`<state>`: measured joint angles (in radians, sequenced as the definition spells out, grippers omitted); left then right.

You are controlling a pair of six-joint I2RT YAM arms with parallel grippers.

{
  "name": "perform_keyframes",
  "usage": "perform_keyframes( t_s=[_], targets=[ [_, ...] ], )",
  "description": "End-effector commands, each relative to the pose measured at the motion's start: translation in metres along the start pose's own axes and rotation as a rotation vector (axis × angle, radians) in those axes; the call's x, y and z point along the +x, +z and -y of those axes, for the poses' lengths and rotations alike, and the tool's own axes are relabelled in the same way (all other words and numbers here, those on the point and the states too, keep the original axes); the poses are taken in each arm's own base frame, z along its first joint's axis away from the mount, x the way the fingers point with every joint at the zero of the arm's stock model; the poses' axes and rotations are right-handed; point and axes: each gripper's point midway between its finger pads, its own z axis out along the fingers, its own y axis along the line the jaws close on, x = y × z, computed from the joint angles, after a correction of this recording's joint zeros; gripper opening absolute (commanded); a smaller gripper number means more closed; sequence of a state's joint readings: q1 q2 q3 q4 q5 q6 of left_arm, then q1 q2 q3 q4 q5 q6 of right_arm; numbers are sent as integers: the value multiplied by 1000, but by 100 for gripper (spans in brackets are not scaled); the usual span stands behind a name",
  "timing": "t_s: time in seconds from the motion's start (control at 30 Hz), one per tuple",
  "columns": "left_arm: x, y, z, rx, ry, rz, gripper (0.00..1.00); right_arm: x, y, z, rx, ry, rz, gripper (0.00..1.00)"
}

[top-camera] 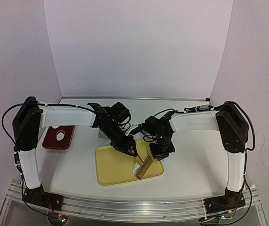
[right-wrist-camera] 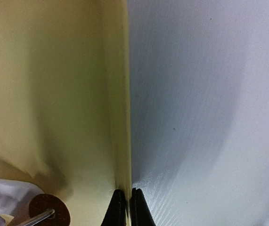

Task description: Roll out the dumpling wrappers from the dough

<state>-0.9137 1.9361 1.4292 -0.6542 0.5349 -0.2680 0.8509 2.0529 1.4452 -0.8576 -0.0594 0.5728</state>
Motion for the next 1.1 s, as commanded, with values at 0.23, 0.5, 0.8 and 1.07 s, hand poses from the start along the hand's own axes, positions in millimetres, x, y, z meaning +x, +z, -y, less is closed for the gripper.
perform_keyframes(
  t_s=[0.23, 0.5, 0.8, 1.07],
  targets=[
    [34, 32, -64, -348, -27, -122, 0, -22, -32, -21, -86, 32, 133, 0],
    [4, -18, -25, -341, -43, 7, 0, -20, -32, -10, -45, 85, 150, 0],
    [11, -50, -11, -339, -126, 75, 0, -19, -29, -9, -40, 92, 144, 0],
    [21, -52, -28, -421, -185, 67, 0, -16, -28, -9, -43, 86, 135, 0]
  ],
)
